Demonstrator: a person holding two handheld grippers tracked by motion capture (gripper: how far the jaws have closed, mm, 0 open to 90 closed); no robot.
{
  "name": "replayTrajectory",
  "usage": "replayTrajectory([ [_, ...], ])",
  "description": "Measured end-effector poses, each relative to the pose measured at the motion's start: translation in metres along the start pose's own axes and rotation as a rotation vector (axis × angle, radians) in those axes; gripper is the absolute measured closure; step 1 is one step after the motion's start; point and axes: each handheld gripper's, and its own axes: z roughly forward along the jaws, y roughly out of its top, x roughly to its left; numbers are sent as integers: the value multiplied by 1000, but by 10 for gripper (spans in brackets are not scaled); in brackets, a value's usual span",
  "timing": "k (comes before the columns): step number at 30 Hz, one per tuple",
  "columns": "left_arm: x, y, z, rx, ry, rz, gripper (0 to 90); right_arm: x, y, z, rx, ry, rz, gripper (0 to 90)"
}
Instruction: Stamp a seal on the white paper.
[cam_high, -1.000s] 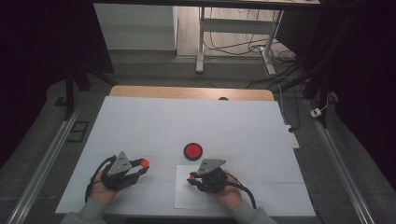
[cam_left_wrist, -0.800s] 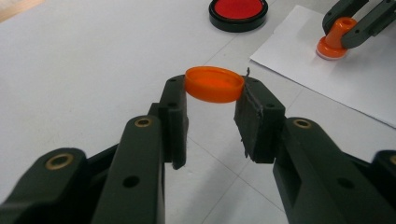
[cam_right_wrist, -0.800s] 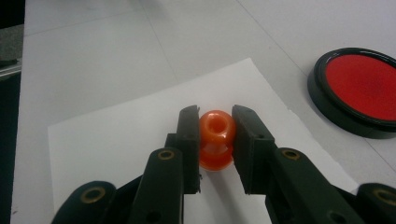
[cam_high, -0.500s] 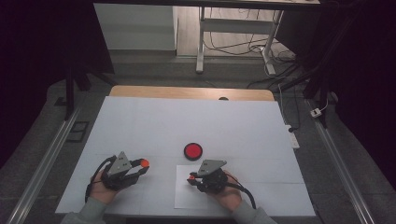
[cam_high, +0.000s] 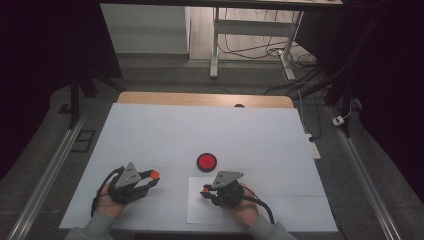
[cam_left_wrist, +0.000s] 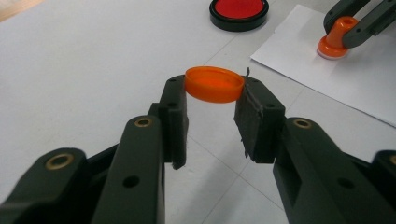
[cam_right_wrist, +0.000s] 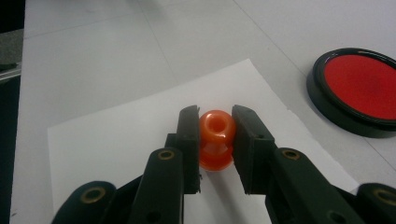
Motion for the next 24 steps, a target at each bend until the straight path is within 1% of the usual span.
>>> replayTrajectory([
  [3,0,0,-1,-3,1,-1,643,0,0,-1,7,-6,1,722],
  [7,0,0,-1,-3,4,-2,643,0,-1,0,-5,-7,9,719],
  [10,0,0,-1,-5,2,-6,642,-3,-1,-1,-17,17,39,717],
  [11,1,-1,-1,-5,3,-5,642,-6,0,-4,-38,18,59,717],
  [13,2,-1,-1,-6,3,-9,642,-11,3,-13,-108,19,97,717],
  [14,2,-1,-1,-6,3,-9,642,-11,3,-13,-108,19,97,717],
  [15,2,-1,0,-3,1,-9,642,-17,5,-23,-159,18,137,717],
  [17,2,-1,0,-3,3,-7,642,-19,6,-27,-172,16,150,717],
  [24,2,-1,-1,-3,4,-4,642,-19,7,-30,-188,24,152,717],
])
